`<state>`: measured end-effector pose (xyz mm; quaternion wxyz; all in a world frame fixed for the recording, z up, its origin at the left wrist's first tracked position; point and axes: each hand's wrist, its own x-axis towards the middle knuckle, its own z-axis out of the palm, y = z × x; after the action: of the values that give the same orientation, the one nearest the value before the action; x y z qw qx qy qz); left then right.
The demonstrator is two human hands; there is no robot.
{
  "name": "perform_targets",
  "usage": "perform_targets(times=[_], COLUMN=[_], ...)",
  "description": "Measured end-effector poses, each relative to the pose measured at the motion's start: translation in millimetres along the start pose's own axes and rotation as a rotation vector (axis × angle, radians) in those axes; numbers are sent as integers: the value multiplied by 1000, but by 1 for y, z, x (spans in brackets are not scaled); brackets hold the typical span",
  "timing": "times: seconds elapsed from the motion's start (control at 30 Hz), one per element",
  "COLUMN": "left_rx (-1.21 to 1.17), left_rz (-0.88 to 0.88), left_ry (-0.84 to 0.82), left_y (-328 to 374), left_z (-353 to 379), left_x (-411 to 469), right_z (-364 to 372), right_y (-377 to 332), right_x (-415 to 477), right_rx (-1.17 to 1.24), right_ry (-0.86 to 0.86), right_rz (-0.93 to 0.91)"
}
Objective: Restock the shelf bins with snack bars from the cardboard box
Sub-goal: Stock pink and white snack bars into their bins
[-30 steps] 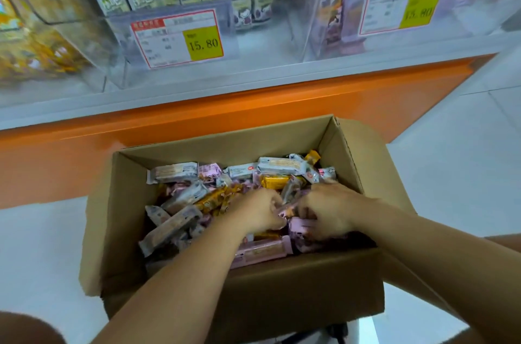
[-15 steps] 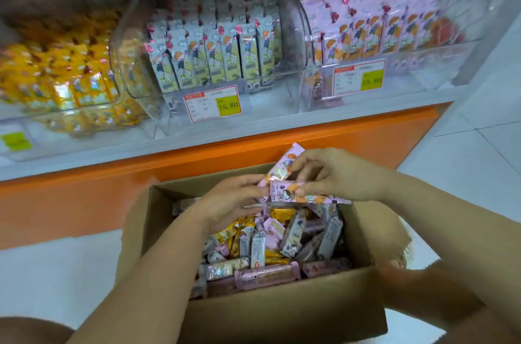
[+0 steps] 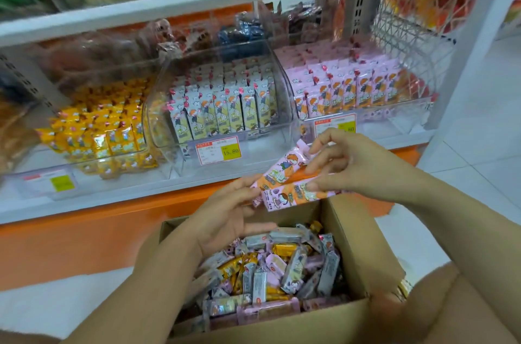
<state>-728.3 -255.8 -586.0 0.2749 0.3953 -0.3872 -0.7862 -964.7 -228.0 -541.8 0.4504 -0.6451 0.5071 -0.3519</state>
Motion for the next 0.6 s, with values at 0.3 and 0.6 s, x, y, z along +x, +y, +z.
perform_targets(times=[0.3, 0.6], left_rx=[-85, 205], left_rz=[116, 191], left_ry=[36, -42], left_y=[28, 57], left_z=[33, 60], left_x=[9, 13], right_z=[-16, -29], right_y=[-11, -18], right_x=[2, 3], right_rx=[60, -84], right_ry=[152, 247], right_rz=[-52, -56])
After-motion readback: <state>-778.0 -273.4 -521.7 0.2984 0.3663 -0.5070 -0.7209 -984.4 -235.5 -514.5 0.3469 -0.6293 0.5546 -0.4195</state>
